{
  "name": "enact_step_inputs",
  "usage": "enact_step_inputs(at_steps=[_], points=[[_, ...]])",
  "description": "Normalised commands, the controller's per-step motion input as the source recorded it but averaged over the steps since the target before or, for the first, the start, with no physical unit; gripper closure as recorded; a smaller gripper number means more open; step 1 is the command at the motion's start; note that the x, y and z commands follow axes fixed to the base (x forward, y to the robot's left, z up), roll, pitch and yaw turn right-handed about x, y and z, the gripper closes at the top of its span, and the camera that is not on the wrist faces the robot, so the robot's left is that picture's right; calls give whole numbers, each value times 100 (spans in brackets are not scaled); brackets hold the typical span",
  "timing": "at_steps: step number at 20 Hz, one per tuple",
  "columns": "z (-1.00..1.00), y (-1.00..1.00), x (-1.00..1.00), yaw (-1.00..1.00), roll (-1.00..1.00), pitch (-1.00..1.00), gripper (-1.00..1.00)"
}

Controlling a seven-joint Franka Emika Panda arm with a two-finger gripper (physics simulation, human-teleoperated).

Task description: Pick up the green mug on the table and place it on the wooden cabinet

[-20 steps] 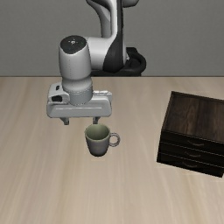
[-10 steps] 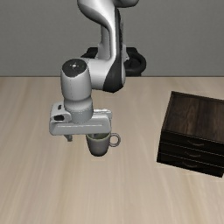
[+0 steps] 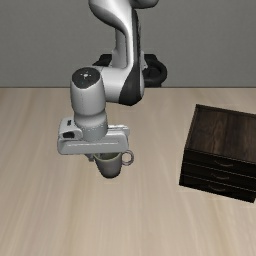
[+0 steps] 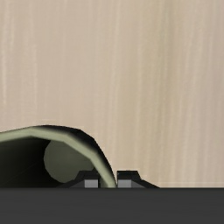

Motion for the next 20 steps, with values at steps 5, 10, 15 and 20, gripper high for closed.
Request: enact_step_inputs(at_steps=[5, 10, 15, 20], points=[[100, 0, 0, 0, 0, 0, 100], [100, 0, 0, 0, 0, 0, 100], [100, 0, 0, 0, 0, 0, 100], [80, 20, 0, 0, 0, 0, 100]])
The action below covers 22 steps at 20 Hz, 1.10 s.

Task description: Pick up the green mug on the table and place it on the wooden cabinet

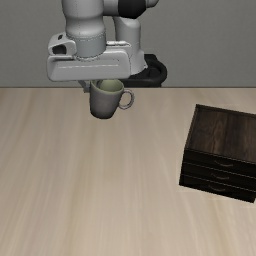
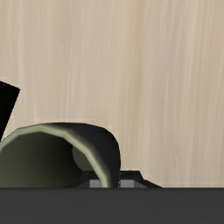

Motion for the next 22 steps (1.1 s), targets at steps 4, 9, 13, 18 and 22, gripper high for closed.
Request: enact_step_inputs(at_steps=[4, 9, 13, 18, 22], points=[[0, 100, 0, 0, 0, 0, 100], [0, 100, 0, 0, 0, 0, 100], [0, 100, 0, 0, 0, 0, 100], [0, 100, 0, 0, 0, 0, 100], [0, 100, 0, 0, 0, 0, 100]])
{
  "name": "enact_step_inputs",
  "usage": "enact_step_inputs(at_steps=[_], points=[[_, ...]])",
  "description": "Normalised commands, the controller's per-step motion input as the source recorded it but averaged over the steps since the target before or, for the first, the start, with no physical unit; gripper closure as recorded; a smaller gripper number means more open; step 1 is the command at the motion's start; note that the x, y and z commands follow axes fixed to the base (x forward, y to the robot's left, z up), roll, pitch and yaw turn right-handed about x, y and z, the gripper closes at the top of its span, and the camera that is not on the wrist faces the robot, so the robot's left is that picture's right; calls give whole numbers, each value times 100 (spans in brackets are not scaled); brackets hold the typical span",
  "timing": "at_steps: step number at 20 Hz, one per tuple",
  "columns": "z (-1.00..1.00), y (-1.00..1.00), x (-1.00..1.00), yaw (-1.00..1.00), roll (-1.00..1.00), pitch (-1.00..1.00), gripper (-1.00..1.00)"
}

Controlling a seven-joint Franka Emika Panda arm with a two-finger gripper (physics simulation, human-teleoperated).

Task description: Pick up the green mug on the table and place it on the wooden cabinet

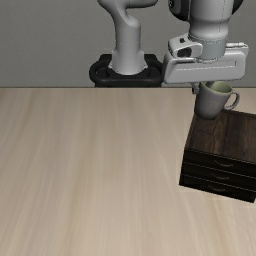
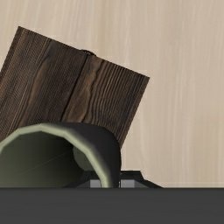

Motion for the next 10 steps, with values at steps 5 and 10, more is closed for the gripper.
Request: enact_step_inputs(at_steps=[5, 10], points=[[0, 20, 80, 0, 0, 0, 100], [-40, 40, 20, 0, 0, 0, 100]])
